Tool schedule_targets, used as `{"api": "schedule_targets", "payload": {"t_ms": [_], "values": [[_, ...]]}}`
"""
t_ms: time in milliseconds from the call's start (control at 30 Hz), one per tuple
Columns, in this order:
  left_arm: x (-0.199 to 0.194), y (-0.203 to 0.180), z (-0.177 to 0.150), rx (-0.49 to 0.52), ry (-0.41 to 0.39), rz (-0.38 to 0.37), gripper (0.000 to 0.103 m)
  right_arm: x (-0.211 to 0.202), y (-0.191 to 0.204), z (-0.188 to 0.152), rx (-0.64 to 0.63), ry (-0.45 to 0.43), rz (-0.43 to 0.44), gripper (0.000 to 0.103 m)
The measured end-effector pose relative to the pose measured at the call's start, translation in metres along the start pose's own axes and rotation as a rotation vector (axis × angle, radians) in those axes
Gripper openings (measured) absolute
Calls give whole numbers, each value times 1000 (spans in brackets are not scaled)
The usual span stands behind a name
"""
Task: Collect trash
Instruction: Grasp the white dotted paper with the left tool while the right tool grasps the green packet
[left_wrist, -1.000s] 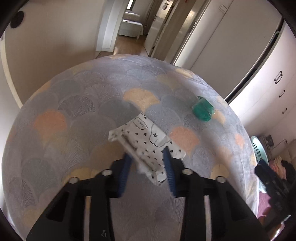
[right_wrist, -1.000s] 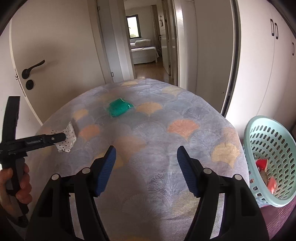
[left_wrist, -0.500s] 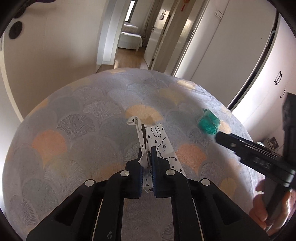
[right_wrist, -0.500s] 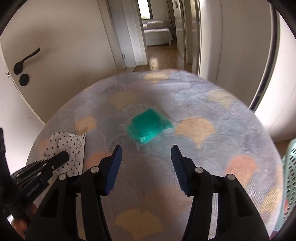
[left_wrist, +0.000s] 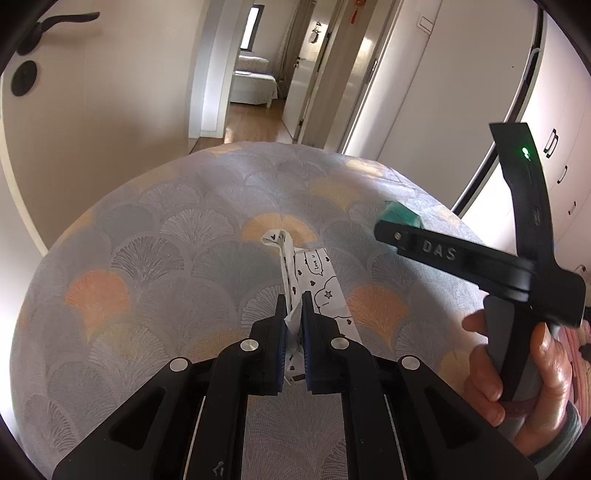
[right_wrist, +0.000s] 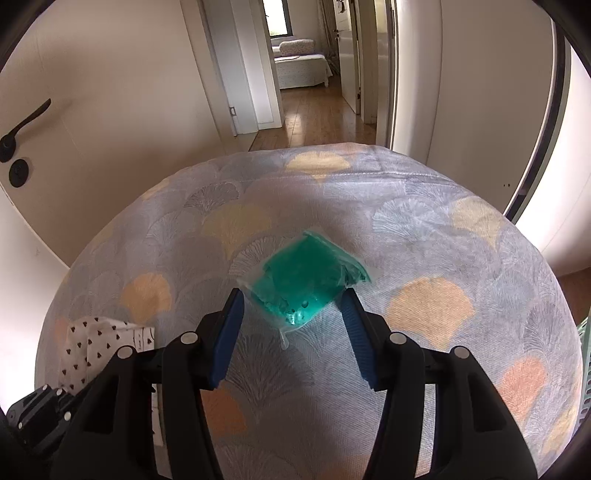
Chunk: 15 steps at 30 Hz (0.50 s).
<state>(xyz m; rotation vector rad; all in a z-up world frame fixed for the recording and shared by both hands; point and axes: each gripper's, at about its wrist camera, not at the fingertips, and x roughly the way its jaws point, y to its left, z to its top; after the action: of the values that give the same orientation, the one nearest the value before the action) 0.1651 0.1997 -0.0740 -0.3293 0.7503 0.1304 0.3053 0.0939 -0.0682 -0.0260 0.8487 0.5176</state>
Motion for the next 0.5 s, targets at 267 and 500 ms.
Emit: {"api": "schedule_targets", "payload": {"t_ms": [267, 500], "values": [[3, 2, 2, -4, 6, -15, 6, 9, -3, 18, 57, 0, -13, 68], [5, 3, 0, -9, 10, -28, 6, 7, 5, 13, 38, -13, -115, 40]]}}
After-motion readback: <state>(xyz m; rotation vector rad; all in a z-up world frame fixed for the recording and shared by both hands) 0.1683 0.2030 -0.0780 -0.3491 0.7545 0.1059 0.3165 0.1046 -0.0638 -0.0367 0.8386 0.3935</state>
